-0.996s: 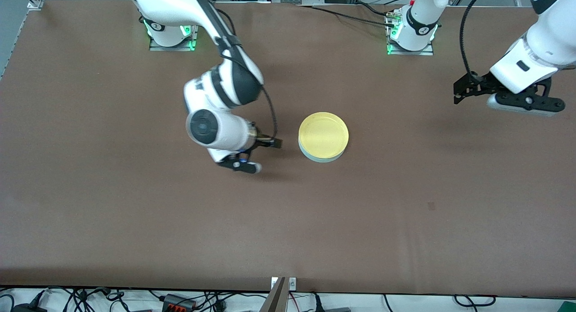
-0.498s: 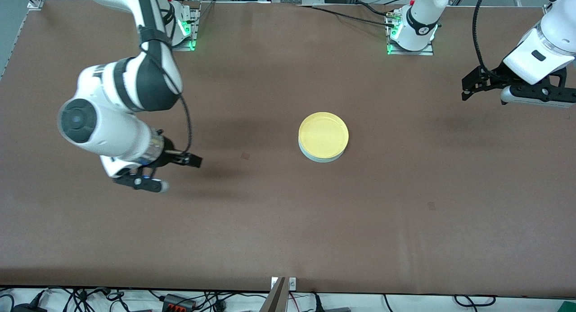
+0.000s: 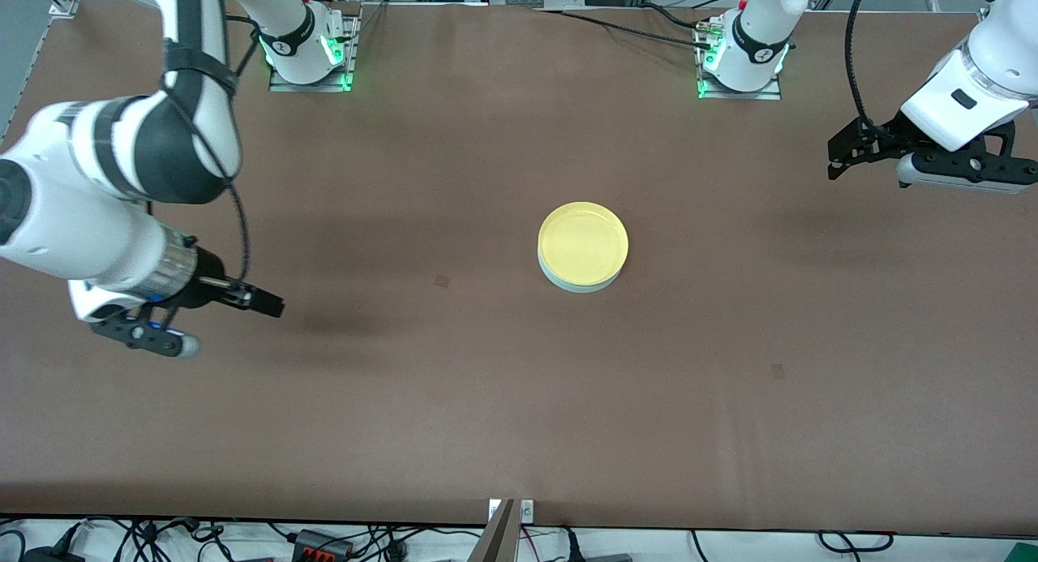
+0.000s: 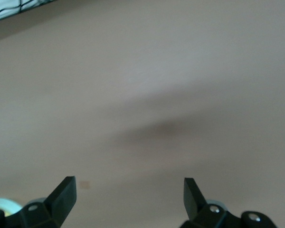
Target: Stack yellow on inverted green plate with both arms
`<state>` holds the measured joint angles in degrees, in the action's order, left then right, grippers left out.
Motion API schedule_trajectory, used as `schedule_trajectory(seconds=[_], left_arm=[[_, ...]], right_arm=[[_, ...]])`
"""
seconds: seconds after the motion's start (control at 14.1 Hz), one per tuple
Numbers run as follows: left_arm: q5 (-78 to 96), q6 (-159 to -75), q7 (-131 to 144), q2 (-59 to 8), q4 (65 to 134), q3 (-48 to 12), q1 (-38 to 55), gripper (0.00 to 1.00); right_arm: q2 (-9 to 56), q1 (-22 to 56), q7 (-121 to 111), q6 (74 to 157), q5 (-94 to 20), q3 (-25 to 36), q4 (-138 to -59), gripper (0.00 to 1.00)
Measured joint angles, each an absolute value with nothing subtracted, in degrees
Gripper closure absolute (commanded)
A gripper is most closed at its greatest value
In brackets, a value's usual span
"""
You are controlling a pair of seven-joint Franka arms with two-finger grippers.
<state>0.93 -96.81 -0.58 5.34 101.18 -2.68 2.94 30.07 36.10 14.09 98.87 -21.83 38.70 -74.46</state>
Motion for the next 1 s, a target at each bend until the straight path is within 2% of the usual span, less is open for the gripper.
schedule_trajectory(seconds=[0.21,0.36,0.71,1.0], left_arm=[[0.9,-96.8,-0.6,5.3,101.2,-2.6,2.9,0.00],[0.9,-96.8,-0.6,5.2,101.2,-2.6,2.9,0.00],[0.9,-96.6,-0.6,4.9,101.1,-2.6,2.8,0.00],[0.9,-96.6,-0.6,4.9,101.0,-2.6,2.8,0.00]], right_arm=[[23.7,23.1,13.9,98.8,-7.9,22.8,-74.4,0.00],[20.3,15.8,13.5,98.4,-4.1,15.4,-74.6,0.00],[14.4,-0.8,4.5,97.1,-3.5,5.5,-77.4,0.00],[11.8,-2.8,2.4,94.5,-3.1,4.2,-79.2,0.00]])
